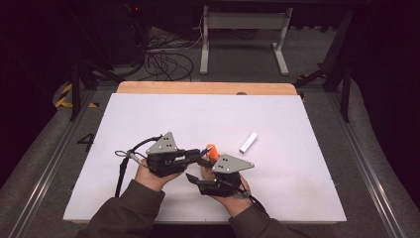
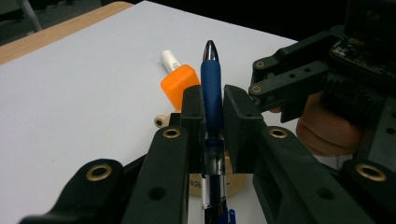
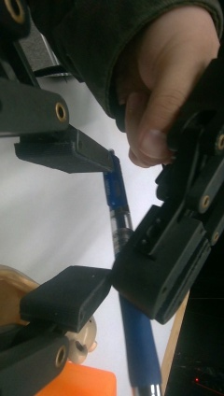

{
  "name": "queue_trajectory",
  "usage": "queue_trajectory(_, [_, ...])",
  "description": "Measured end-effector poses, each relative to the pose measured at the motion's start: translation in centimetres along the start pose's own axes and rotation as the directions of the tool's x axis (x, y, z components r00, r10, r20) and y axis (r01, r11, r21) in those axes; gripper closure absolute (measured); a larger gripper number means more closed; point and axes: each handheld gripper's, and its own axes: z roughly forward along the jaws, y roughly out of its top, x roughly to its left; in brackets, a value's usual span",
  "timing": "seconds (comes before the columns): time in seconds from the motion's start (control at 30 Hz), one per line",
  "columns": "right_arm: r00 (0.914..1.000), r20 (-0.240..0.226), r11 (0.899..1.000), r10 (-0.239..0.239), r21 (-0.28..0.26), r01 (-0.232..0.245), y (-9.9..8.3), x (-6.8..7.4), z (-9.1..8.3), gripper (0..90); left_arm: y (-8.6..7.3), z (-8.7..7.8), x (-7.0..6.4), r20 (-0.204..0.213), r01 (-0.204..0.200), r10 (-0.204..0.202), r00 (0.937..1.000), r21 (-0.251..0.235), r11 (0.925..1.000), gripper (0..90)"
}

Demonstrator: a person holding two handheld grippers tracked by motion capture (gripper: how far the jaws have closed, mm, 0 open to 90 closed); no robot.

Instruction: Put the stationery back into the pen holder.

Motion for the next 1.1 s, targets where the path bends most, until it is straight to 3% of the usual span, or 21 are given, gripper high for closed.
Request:
queue_trajectory(0.6, [0.9968, -0.007, 0.996, 0.079, -0.04, -0.079, -0.7, -0.1, 0.5, 46.9, -0.2, 0.2, -0.8, 0.013, 0.004, -0.004, 0.9999, -0.003, 1.0, 79.0])
queue_trajectory(0.9, [0.991, -0.039, 0.989, 0.128, -0.064, -0.13, -0.8, -0.5, 0.3, 50.9, -0.2, 0.2, -1.0, 0.023, 0.011, -0.011, 0.9997, -0.005, 0.9999, 79.0])
queue_trajectory(1.1, [0.9899, -0.036, 0.988, 0.137, -0.063, -0.139, -0.8, -0.6, 0.2, 54.8, -0.2, 0.2, -1.1, 0.027, 0.015, -0.015, 0.9995, -0.004, 0.9999, 79.0])
